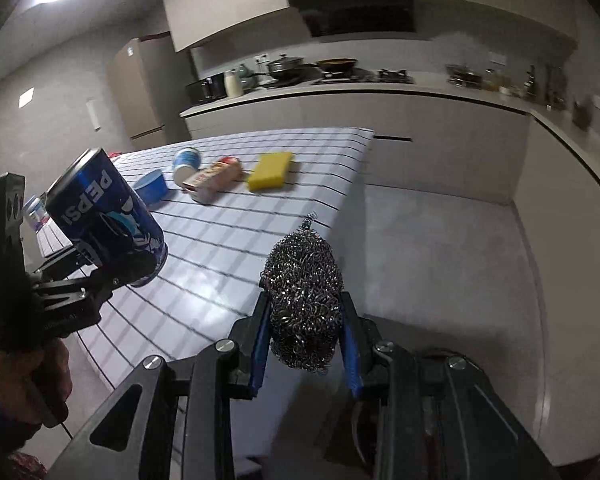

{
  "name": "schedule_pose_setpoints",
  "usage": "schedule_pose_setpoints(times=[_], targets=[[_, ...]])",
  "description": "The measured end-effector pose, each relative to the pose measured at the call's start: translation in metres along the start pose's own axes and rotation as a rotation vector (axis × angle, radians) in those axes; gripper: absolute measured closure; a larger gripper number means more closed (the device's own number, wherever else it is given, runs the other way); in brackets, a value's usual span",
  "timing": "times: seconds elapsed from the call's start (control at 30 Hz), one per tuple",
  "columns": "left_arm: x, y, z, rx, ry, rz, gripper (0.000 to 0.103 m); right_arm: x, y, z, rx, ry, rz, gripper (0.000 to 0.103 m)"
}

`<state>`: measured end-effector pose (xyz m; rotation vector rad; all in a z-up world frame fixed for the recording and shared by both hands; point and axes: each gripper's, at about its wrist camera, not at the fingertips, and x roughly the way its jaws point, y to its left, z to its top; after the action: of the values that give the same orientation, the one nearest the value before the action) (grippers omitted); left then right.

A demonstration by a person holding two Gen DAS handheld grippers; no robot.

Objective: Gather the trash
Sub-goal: 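Carry the Pepsi can and steel wool over the bin and open both tools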

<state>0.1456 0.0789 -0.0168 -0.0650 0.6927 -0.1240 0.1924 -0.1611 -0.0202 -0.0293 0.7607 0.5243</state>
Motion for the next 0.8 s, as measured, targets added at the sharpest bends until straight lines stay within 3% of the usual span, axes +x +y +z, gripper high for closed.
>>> schedule_pose_setpoints(times=[0.43, 0.8], targets=[[0.014, -0.09, -0.015, 0.109, 0.064, -0.138, 0.035, -0.07, -0.09, -0.072, 0.082, 0.021, -0.108, 0.07], [0.066, -0.141, -0.058, 0.141, 0.234, -0.179, 0.035, -0.059, -0.145, -0.13, 0.13, 0.122, -0.12, 0.07]])
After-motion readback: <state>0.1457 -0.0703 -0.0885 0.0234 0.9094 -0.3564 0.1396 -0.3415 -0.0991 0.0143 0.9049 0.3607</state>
